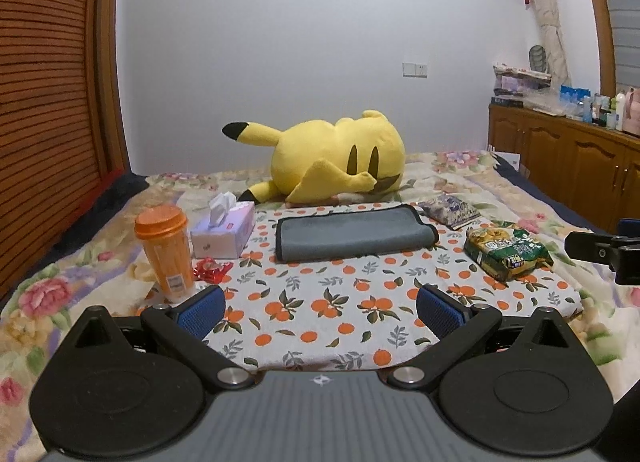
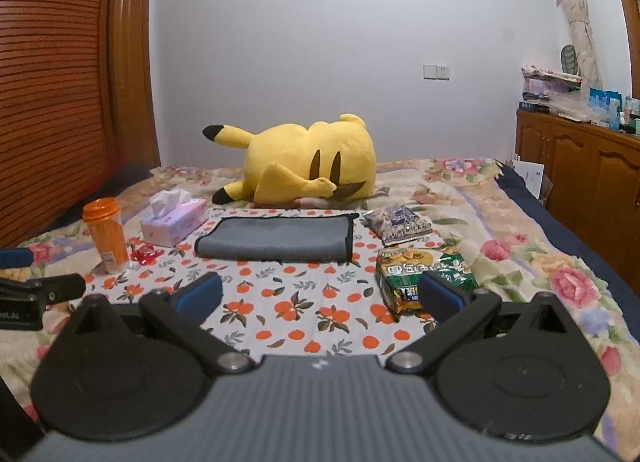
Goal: Fold towel
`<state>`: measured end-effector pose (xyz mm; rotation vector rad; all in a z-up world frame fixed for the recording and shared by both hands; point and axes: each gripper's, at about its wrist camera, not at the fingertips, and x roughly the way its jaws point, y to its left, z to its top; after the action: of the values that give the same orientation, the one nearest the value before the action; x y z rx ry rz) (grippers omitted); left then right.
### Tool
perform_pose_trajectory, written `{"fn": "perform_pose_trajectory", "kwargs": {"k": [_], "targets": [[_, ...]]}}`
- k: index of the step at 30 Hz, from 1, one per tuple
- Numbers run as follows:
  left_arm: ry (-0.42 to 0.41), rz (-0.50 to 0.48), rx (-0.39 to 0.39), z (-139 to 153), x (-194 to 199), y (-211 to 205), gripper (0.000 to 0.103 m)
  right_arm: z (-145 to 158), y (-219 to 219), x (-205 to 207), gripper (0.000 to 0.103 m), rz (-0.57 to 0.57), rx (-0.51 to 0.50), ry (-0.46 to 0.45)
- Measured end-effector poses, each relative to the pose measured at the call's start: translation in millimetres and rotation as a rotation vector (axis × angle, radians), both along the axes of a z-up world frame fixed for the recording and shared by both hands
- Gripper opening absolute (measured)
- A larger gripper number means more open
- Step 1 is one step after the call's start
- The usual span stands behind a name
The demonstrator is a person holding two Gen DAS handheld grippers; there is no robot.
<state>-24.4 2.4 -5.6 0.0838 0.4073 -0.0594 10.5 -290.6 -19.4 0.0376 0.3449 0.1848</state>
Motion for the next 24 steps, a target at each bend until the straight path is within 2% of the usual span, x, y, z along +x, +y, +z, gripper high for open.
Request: {"fn": "perform_pose_trajectory", "kwargs": {"k": [14,24], "targets": [[-0.063,-0.001,-0.018,5,-7,1,0.103,5,-6,-11,0.103,-0.016,0.023,-0.08],[-0.069,-0.003,-0.013,5,-8,0,0.103,4,-8,-9,0.103,-0.02,0.029,-0.08]]}}
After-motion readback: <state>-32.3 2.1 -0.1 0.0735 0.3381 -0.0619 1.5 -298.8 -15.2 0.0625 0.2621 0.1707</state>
